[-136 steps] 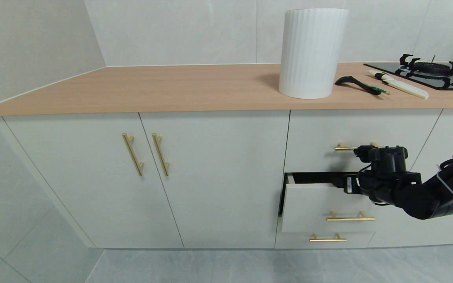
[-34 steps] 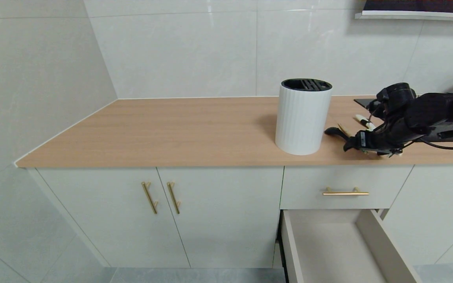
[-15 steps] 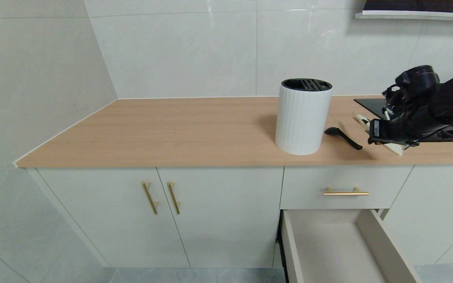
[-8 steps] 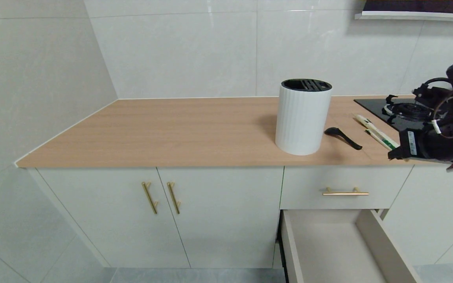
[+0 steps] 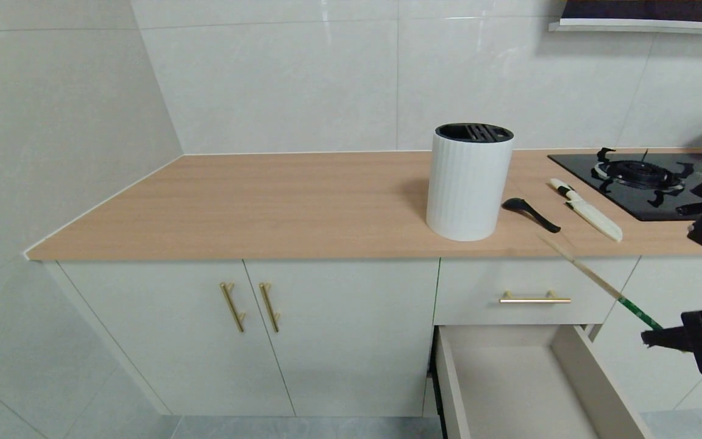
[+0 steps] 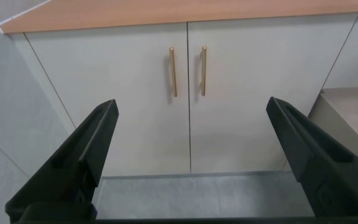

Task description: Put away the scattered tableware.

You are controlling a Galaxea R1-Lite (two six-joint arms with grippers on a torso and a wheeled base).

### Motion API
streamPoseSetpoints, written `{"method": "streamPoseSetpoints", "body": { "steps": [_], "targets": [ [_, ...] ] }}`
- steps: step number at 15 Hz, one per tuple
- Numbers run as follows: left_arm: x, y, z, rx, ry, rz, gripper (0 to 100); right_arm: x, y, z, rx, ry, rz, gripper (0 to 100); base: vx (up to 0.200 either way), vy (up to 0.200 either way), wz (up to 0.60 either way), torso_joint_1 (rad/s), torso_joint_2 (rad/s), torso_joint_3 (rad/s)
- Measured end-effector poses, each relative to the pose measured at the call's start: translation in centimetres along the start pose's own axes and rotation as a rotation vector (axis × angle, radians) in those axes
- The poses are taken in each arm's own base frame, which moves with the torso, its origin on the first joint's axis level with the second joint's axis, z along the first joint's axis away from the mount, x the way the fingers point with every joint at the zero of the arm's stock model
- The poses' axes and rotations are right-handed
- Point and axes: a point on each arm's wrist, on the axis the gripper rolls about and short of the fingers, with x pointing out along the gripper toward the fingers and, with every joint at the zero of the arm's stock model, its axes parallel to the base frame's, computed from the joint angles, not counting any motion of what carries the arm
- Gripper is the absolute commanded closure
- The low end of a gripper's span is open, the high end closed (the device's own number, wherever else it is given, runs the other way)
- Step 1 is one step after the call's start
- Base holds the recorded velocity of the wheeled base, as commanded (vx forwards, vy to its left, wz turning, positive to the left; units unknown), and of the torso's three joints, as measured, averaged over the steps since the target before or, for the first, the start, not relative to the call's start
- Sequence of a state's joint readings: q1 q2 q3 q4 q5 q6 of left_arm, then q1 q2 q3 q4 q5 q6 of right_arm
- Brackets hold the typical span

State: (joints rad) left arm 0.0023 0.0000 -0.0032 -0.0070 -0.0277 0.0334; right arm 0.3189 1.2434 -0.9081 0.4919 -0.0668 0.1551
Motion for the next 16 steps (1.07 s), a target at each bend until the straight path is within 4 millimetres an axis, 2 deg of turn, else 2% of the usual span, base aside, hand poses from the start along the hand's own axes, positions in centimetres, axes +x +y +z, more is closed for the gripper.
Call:
{"method": "streamPoseSetpoints", "body": {
  "steps": [2, 6, 16],
  "targets": [
    [0.0, 0.0, 0.0, 0.0, 0.0, 0.0, 0, 0.6, -0.1, -1.4, -0.009, 0.05, -0.001, 100, 0.0, 0.0, 0.0, 0.0, 0.0, 0.0],
    [0.0, 0.0, 0.0, 0.0, -0.001, 0.0, 0, 2.3, 0.1, -2.8, -0.021, 0.103, 0.001, 100, 0.0, 0.0, 0.0, -0.073, 0.21, 0.135],
    [0.0, 0.0, 0.0, 0.0, 0.001, 0.001, 0, 6.7, 0.6, -3.6, -0.04, 0.227, -0.013, 100, 0.0, 0.0, 0.0, -0.14, 0.46, 0.315]
  ]
}}
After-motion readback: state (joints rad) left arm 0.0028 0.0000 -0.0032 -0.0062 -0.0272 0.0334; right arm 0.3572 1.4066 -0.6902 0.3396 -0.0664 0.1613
